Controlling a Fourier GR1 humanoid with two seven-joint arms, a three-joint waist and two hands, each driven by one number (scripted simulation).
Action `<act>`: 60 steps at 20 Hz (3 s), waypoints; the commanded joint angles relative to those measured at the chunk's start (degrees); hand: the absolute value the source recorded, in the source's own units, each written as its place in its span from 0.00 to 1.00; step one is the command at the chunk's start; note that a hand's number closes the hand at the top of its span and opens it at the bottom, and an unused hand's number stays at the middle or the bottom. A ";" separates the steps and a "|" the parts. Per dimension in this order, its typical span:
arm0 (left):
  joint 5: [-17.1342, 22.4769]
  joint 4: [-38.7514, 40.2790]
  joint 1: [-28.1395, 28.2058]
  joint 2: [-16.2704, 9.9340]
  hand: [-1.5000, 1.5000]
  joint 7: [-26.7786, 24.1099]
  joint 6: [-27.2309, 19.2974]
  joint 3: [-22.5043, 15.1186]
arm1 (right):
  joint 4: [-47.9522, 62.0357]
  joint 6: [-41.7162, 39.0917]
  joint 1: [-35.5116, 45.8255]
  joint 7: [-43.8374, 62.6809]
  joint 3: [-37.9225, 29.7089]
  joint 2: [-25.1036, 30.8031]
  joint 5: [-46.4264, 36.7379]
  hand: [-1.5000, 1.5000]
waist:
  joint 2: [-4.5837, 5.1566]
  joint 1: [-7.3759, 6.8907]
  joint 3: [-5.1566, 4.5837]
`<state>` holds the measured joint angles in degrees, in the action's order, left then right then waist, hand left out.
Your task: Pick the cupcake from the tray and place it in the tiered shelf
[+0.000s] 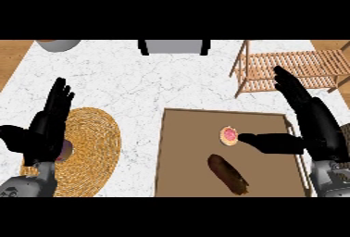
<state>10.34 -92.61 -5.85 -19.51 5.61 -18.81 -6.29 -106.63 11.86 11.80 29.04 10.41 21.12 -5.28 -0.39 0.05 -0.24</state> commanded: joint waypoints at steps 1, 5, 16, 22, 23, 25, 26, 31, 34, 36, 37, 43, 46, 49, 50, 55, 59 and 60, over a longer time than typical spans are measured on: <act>0.47 -1.83 0.57 -0.23 0.50 1.30 0.61 -0.26 | -2.73 -6.74 2.79 13.58 6.39 7.60 -6.61 0.00 | -0.23 -0.56 -0.13; -0.05 -1.72 0.70 -0.34 0.50 1.58 0.56 -0.43 | -1.49 -14.37 10.21 26.37 10.68 12.48 -11.92 0.00 | -0.03 -1.35 -0.16; -1.25 -2.29 0.28 1.19 0.50 1.98 0.13 -0.57 | 8.61 -22.47 24.88 48.76 20.49 -0.10 -18.72 0.00 | 0.31 -0.88 0.12; -0.60 -0.90 0.78 1.14 0.50 0.01 1.45 0.55 | 16.53 -25.22 23.36 49.25 23.65 -0.02 -21.81 0.00 | 0.34 -0.43 0.09; -1.35 -2.40 0.07 1.85 0.50 2.19 -0.17 -0.22 | 19.38 -27.08 25.43 49.18 22.41 0.06 -20.60 0.00 | 0.37 -0.87 0.12; -0.67 -1.33 1.17 0.53 0.50 0.39 1.88 0.97 | 19.31 -26.33 23.61 50.57 23.80 -0.98 -22.13 0.00 | 0.28 -0.42 0.12; -1.61 -1.76 1.51 1.07 0.50 0.54 0.37 1.11 | 19.51 -23.73 21.99 50.44 25.44 -2.49 -24.86 0.00 | 0.25 -0.37 0.16; -2.65 -1.95 0.60 1.74 0.50 1.56 1.09 0.28 | 20.32 -26.59 23.71 47.84 19.97 -3.36 -24.14 0.00 | 0.31 -0.31 0.21; -1.14 2.18 -1.27 1.99 0.50 -1.11 3.16 2.60 | 18.66 -25.50 21.70 49.06 21.68 -6.79 -27.38 0.00 | 0.36 0.03 0.18; 0.46 1.24 -2.25 -0.13 0.50 1.97 4.00 5.21 | 14.71 -26.70 16.45 45.68 20.15 -1.79 -26.85 0.00 | 0.25 0.58 0.20; -2.08 0.09 -0.34 1.84 0.50 1.04 1.88 2.94 | 19.28 -22.88 15.28 44.70 23.22 -5.92 -30.41 0.00 | 0.34 0.00 0.22; -3.67 -2.98 0.38 2.80 0.50 4.09 1.46 1.94 | 21.48 -23.69 13.42 40.51 19.24 -5.83 -32.24 0.00 | 0.34 -0.05 0.24; -4.19 -2.32 2.35 4.22 0.50 -0.06 3.03 2.52 | 18.80 -23.55 10.43 37.61 17.64 -6.38 -34.56 0.00 | 0.33 -0.04 0.23; -5.02 -2.26 -0.60 4.71 0.50 3.67 2.43 2.78 | 18.93 -22.16 6.82 35.12 18.55 -7.38 -37.78 0.00 | 0.33 0.12 0.24; -5.16 -2.35 -0.63 4.19 0.50 3.73 3.09 3.81 | 27.37 -20.54 11.64 30.93 15.54 -9.64 -38.63 0.00 | 0.42 -0.24 0.25; -6.34 -5.75 1.68 5.31 0.50 5.02 3.93 4.16 | 21.39 -21.09 5.58 32.69 16.87 -12.73 -43.22 0.00 | 0.32 -0.04 0.24; -8.04 -3.51 3.30 7.06 0.50 1.25 4.28 3.99 | 28.01 -19.95 5.70 28.40 13.88 -13.86 -43.63 0.00 | 0.38 -0.07 0.24; -7.54 -1.78 2.26 7.50 0.50 0.07 5.43 4.13 | 30.63 -22.20 10.38 30.06 12.52 -16.93 -43.24 0.00 | 0.41 -0.19 0.23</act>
<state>4.25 -96.86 -3.64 -14.12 8.47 -13.76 -1.52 -78.60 -9.22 21.08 56.85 23.97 7.87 -47.45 -0.14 -0.11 -0.10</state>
